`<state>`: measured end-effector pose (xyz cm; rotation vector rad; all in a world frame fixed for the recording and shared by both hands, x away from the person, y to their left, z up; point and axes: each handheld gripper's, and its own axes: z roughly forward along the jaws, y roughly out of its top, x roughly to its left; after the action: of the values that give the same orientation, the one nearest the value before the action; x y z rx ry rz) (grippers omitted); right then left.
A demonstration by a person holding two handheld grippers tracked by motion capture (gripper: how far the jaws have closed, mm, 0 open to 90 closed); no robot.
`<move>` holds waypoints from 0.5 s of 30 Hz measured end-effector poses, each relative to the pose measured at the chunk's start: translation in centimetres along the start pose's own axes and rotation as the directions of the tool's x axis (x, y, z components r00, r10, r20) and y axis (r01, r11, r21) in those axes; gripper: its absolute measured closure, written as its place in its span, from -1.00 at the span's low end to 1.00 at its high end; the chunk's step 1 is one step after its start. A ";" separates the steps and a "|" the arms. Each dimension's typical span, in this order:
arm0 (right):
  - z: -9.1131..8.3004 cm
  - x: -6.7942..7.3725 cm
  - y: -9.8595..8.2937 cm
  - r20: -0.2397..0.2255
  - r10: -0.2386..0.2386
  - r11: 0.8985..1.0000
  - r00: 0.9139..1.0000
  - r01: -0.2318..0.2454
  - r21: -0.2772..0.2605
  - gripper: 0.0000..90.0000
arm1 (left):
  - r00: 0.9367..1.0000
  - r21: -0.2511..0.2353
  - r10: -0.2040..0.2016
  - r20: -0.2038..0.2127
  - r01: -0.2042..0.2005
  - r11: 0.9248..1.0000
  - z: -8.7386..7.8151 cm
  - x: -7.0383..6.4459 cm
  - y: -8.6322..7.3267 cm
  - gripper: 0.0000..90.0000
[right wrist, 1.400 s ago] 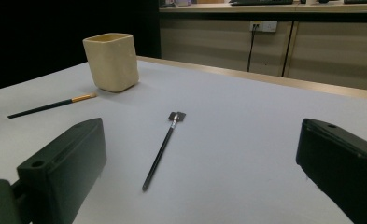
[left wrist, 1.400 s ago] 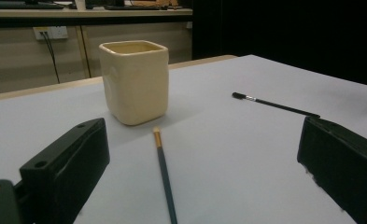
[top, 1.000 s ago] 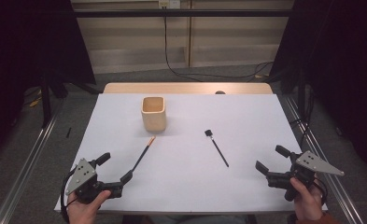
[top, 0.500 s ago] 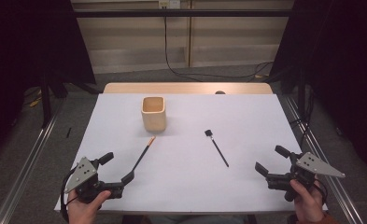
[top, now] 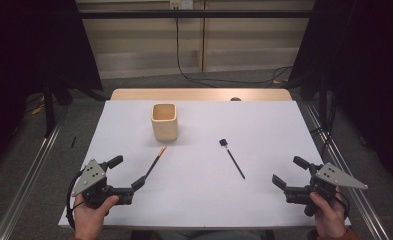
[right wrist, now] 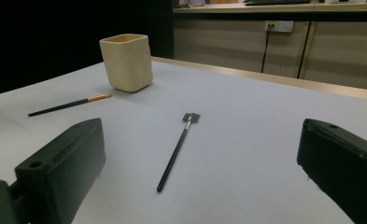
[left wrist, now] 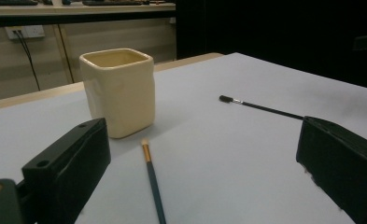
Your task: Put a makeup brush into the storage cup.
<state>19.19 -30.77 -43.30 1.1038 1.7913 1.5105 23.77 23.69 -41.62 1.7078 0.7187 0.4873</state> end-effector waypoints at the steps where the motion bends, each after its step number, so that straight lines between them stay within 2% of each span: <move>1: 0.0 0.0 0.0 -0.001 -0.002 1.000 1.000 0.002 0.001 -0.99 | 1.000 0.000 0.002 -0.005 -0.002 1.000 0.1 0.0 0.1 -0.94; 5: 0.0 -0.1 0.0 0.002 0.002 1.000 1.000 -0.002 0.001 -0.99 | 1.000 0.007 0.001 0.004 -0.001 1.000 0.7 0.0 0.3 -0.94; 9: 0.0 -0.1 0.0 -0.003 0.001 1.000 1.000 -0.001 0.001 -0.99 | 1.000 0.019 -0.019 0.007 0.018 1.000 1.6 0.1 0.9 -0.96; 15: 0.0 -0.1 0.0 -0.006 0.001 1.000 1.000 -0.001 0.001 -0.99 | 1.000 0.010 0.001 0.030 -0.001 1.000 2.7 0.4 1.8 -0.96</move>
<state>19.21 -30.87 -43.33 1.1022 1.7953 1.5154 26.24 21.76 -40.64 1.7212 0.6996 0.4580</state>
